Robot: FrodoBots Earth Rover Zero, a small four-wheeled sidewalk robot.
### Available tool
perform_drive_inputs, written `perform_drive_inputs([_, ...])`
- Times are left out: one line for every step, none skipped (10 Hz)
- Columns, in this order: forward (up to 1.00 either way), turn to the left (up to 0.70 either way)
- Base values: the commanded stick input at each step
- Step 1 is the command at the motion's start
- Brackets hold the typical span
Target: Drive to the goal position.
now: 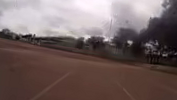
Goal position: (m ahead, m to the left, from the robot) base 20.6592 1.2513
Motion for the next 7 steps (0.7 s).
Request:
perform_drive_inputs([0.67, 0.0])
perform_drive_inputs([0.67, 0.0])
perform_drive_inputs([0.67, 0.0])
perform_drive_inputs([0.67, 0.0])
perform_drive_inputs([0.67, 0.0])
perform_drive_inputs([0.67, 0.0])
perform_drive_inputs([0.67, 0.0])
